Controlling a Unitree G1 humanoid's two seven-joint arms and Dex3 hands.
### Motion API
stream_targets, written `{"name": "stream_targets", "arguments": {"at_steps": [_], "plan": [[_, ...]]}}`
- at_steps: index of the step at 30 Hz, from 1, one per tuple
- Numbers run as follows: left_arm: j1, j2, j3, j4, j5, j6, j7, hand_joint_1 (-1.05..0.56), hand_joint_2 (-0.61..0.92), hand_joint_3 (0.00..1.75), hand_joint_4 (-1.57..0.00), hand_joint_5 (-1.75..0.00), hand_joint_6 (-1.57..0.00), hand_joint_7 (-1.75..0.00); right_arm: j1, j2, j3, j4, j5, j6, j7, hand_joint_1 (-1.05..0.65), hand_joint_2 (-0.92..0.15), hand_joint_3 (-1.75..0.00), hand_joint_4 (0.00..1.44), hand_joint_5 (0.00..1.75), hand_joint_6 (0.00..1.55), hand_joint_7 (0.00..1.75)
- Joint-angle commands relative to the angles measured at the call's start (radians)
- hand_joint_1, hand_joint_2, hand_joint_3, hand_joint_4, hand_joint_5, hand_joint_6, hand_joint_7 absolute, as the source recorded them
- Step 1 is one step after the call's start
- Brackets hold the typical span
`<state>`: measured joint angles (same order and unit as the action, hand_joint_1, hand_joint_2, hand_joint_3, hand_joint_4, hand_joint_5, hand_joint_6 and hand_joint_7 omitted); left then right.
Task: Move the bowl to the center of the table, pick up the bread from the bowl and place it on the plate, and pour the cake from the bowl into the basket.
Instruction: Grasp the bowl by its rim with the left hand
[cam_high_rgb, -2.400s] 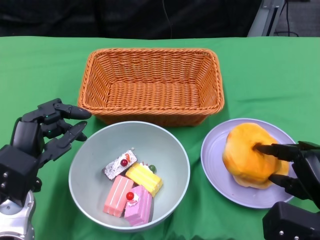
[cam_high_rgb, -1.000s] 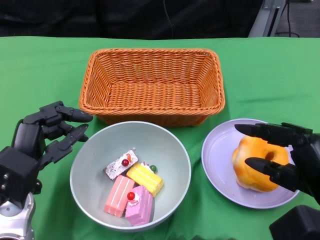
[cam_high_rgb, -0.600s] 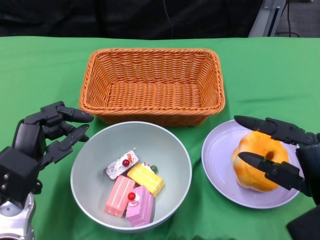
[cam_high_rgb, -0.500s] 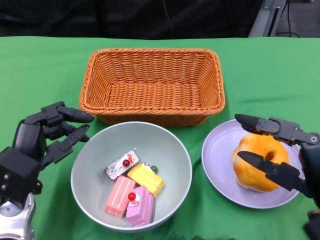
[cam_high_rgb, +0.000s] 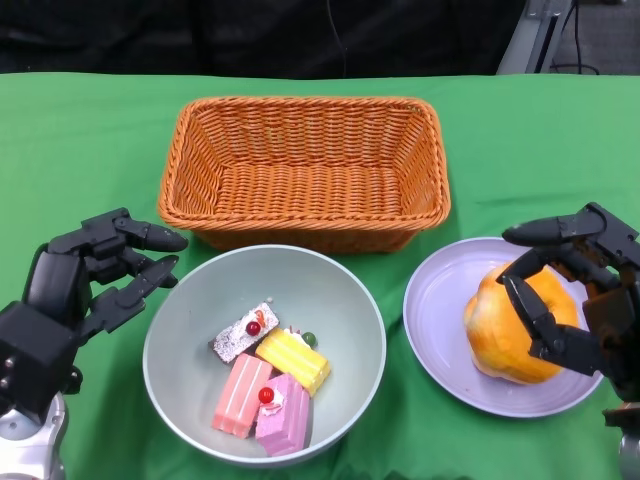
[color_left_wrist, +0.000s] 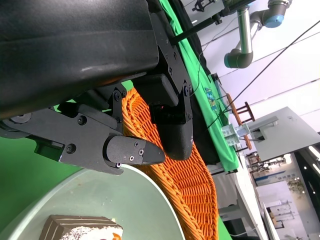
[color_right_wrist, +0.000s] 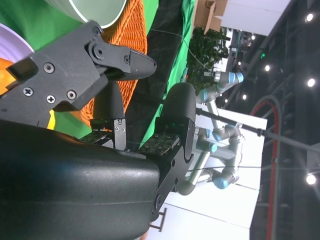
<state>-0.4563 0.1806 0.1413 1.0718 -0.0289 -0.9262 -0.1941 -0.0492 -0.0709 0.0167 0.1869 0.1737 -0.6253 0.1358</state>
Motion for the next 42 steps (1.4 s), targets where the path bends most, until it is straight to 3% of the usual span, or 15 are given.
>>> {"name": "stream_targets", "arguments": {"at_steps": [1,5,10,13,15,17,18,20,22,26,31,42], "plan": [[0.018,0.008,-0.004,-0.017,-0.007,-0.018,-0.024,-0.26,0.92,0.19,-0.9,-1.15,-0.89,-0.78,-0.019,0.013,-0.023,0.039,0.038,-0.029,0.039,-0.15,-0.37,-1.13,0.48,1.64,0.5,1.34],[0.02,0.007,-0.004,-0.019,-0.01,-0.018,-0.029,-0.26,0.92,0.19,-0.9,-1.14,-0.9,-0.78,-0.025,0.024,-0.038,0.051,0.042,-0.037,0.063,-0.14,-0.35,-1.16,0.48,1.65,0.49,1.36],[0.047,-0.001,-0.018,-0.072,-0.054,-0.03,-0.127,-0.24,0.92,0.21,-0.85,-1.14,-0.88,-0.76,-0.036,0.025,-0.038,0.072,0.026,-0.031,0.098,-0.18,-0.4,-1.15,0.56,1.74,0.52,1.55],[0.063,0.006,-0.022,-0.102,-0.107,-0.048,-0.225,-0.3,0.92,0.18,-0.81,-1.09,-0.88,-0.66,-0.037,0.037,-0.039,0.079,0.019,-0.051,0.101,-0.13,-0.39,-1.24,0.59,1.75,0.53,1.58],[0.08,0.017,-0.024,-0.131,-0.156,-0.043,-0.311,-0.38,0.92,0.13,-0.76,-0.94,-0.88,-0.43,-0.038,0.042,-0.039,0.082,0.012,-0.06,0.101,-0.12,-0.4,-1.28,0.61,1.75,0.52,1.59],[0.104,0.041,-0.027,-0.167,-0.185,-0.041,-0.377,-0.4,0.92,0.11,-0.74,-0.88,-0.89,-0.34,-0.038,0.047,-0.04,0.086,0.007,-0.069,0.102,-0.11,-0.4,-1.29,0.61,1.75,0.52,1.6],[0.118,0.056,-0.028,-0.189,-0.195,-0.04,-0.408,-0.45,0.92,0.1,-0.7,-0.67,-0.83,-0.2,-0.038,0.05,-0.041,0.088,0.005,-0.073,0.103,-0.11,-0.41,-1.3,0.62,1.75,0.52,1.6],[0.144,0.091,-0.029,-0.233,-0.212,-0.047,-0.465,-0.49,0.92,0.09,-0.66,-0.5,-0.79,-0.08,-0.036,0.053,-0.042,0.089,-0.004,-0.078,0.1,-0.12,-0.43,-1.29,0.63,1.75,0.5,1.62],[0.164,0.123,-0.028,-0.272,-0.226,-0.057,-0.509,-0.5,0.92,0.1,-0.62,-0.28,-0.72,-0.02,-0.033,0.054,-0.043,0.088,-0.013,-0.078,0.093,-0.14,-0.45,-1.26,0.65,1.75,0.49,1.65],[0.182,0.149,-0.027,-0.313,-0.235,-0.048,-0.548,-0.51,0.92,0.08,-0.6,-0.12,-0.66,0.0,-0.033,0.057,-0.045,0.085,-0.016,-0.078,0.091,-0.16,-0.47,-1.23,0.66,1.75,0.48,1.66],[0.202,0.238,0.002,-0.329,-0.063,-0.262,-0.463,-0.47,0.92,0.08,-0.5,-0.03,-0.56,0.0,-0.02,0.066,-0.045,0.064,-0.022,-0.048,0.075,-0.18,-0.51,-1.16,0.66,1.75,0.46,1.7],[0.193,0.258,0.002,-0.258,0.197,-0.304,-0.192,-0.46,0.92,0.12,-0.53,-0.02,-0.56,-0.01,-0.03,0.047,-0.046,0.075,-0.023,-0.054,0.107,-0.16,-0.49,-1.16,0.65,1.75,0.47,1.69]]}}
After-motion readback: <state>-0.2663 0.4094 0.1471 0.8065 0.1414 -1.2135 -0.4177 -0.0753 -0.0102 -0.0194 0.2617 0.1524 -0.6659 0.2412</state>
